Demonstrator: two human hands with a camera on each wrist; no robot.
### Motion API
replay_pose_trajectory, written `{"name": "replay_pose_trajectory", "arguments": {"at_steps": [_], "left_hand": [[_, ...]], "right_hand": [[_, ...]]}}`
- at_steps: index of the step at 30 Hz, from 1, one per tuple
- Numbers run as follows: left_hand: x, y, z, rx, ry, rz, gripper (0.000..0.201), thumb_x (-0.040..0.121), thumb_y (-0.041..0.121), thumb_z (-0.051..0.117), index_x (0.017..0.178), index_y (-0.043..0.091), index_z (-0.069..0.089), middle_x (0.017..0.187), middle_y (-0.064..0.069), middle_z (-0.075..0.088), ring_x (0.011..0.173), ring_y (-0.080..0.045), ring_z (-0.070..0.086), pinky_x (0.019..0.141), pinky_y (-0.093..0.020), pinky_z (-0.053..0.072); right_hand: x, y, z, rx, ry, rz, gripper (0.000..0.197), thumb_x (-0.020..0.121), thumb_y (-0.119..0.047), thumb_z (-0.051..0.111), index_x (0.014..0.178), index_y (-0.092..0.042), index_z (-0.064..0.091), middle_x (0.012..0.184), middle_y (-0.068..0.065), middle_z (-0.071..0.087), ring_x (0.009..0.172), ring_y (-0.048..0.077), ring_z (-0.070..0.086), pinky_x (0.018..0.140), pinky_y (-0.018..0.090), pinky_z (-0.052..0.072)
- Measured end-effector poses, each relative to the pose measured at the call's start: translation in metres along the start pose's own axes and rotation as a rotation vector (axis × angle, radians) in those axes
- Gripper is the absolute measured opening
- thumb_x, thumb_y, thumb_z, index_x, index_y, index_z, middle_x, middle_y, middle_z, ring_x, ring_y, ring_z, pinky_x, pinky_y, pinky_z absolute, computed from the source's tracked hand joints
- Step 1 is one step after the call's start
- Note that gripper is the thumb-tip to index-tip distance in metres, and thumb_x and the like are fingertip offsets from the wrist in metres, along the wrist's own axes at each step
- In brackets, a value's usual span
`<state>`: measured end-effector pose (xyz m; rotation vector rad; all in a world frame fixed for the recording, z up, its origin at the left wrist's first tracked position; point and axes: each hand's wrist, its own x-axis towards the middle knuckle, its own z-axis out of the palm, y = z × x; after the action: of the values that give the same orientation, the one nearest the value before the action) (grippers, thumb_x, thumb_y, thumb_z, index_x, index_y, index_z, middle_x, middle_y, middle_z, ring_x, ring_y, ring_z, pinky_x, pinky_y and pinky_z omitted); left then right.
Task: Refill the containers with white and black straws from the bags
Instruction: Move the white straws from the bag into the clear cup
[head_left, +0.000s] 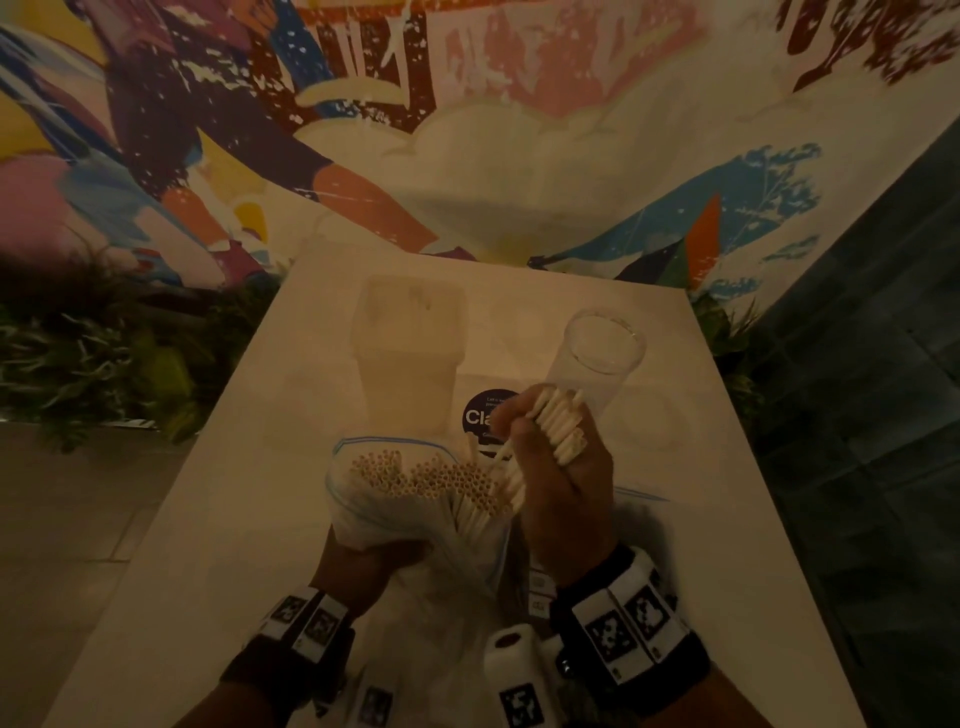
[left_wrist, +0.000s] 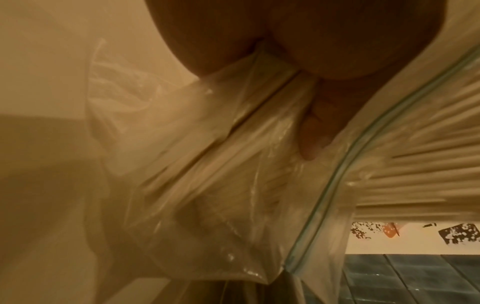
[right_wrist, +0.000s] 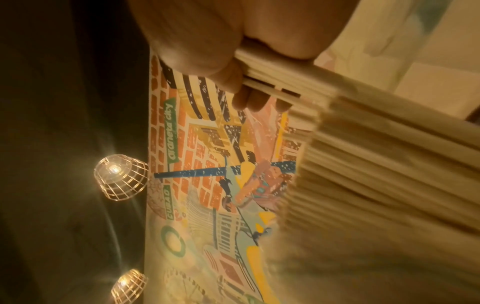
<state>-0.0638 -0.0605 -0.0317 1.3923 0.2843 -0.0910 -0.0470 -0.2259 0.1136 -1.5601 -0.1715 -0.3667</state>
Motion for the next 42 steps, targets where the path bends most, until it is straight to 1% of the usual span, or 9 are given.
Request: {"name": "replay_pose_trajectory", "arguments": {"at_steps": [6,10,18,20,22,24,28,35,42], "left_hand": [[0.000,0.001,0.001,-0.003,-0.010,0.016,0.093,0.009,0.055,0.092,0.090,0.016,0.069,0.086,0.001,0.075,0.093,-0.028,0.066,0.083,-0.052,0.053],[-0.001,0.001,0.001,-0.019,-0.002,0.008,0.095,0.011,0.052,0.093,0.093,0.010,0.069,0.097,-0.014,0.072,0.096,-0.037,0.065,0.082,-0.057,0.053],[-0.001,0.000,0.001,-0.019,-0.032,0.030,0.090,0.011,0.045,0.094,0.090,0.012,0.069,0.083,0.001,0.076,0.085,-0.023,0.071,0.070,-0.042,0.060],[-0.002,-0.001,0.000,-0.028,-0.020,0.029,0.093,0.008,0.053,0.092,0.089,0.012,0.069,0.082,0.004,0.076,0.081,-0.017,0.071,0.065,-0.033,0.060],[-0.001,-0.003,0.000,-0.033,-0.004,0.035,0.093,0.010,0.053,0.092,0.090,0.012,0.069,0.084,0.003,0.076,0.086,-0.022,0.070,0.070,-0.041,0.059],[-0.002,-0.002,0.002,-0.033,0.000,0.060,0.089,0.013,0.051,0.093,0.090,0.012,0.069,0.085,0.001,0.076,0.088,-0.026,0.069,0.073,-0.047,0.058],[0.002,0.004,0.008,-0.039,0.032,0.136,0.063,0.021,0.034,0.091,0.081,0.027,0.074,0.083,0.010,0.076,0.081,-0.007,0.070,0.066,-0.031,0.060],[0.006,0.004,0.008,0.015,0.066,0.145,0.087,0.027,0.063,0.088,0.098,0.020,0.065,0.101,-0.001,0.069,0.101,-0.026,0.063,0.085,-0.050,0.052],[0.005,0.005,0.007,0.013,0.038,0.111,0.086,0.024,0.054,0.091,0.096,0.016,0.065,0.101,-0.008,0.068,0.102,-0.036,0.062,0.086,-0.056,0.051]], "right_hand": [[0.035,-0.042,-0.026,0.187,-0.037,-0.033,0.012,0.086,-0.001,0.043,0.085,-0.012,0.046,0.075,0.007,0.056,0.073,0.026,0.053,0.070,0.037,0.047],[0.086,-0.059,-0.054,0.232,0.029,-0.196,0.023,0.087,0.010,0.040,0.082,-0.013,0.042,0.067,-0.005,0.060,0.064,0.015,0.054,0.066,0.034,0.047],[0.188,-0.013,-0.088,0.162,0.300,-0.322,0.027,0.083,0.015,0.042,0.075,-0.011,0.041,0.064,0.005,0.052,0.058,0.015,0.053,0.061,0.032,0.045],[0.194,0.007,-0.089,0.144,0.327,-0.287,0.021,0.083,0.015,0.042,0.080,-0.005,0.045,0.066,0.007,0.049,0.058,0.014,0.054,0.061,0.031,0.045],[0.194,0.030,-0.088,0.125,0.315,-0.189,0.012,0.079,0.013,0.045,0.080,0.003,0.050,0.062,0.005,0.051,0.059,0.013,0.054,0.064,0.029,0.047],[0.192,0.055,-0.088,0.113,0.285,-0.104,0.019,0.073,0.012,0.047,0.070,-0.007,0.046,0.057,-0.005,0.057,0.060,0.014,0.056,0.066,0.030,0.048],[0.191,0.091,-0.090,-0.072,0.345,0.048,0.039,0.080,0.019,0.046,0.066,-0.017,0.047,0.057,-0.006,0.064,0.059,0.012,0.059,0.069,0.036,0.051],[0.177,0.098,-0.093,-0.338,0.368,0.219,0.022,0.074,-0.012,0.062,0.075,-0.028,0.048,0.074,0.010,0.067,0.074,0.030,0.066,0.077,0.049,0.055],[0.169,0.092,-0.089,-0.289,0.431,0.169,0.017,0.092,-0.032,0.056,0.078,-0.024,0.052,0.070,0.000,0.065,0.065,0.018,0.063,0.074,0.040,0.055]]}}
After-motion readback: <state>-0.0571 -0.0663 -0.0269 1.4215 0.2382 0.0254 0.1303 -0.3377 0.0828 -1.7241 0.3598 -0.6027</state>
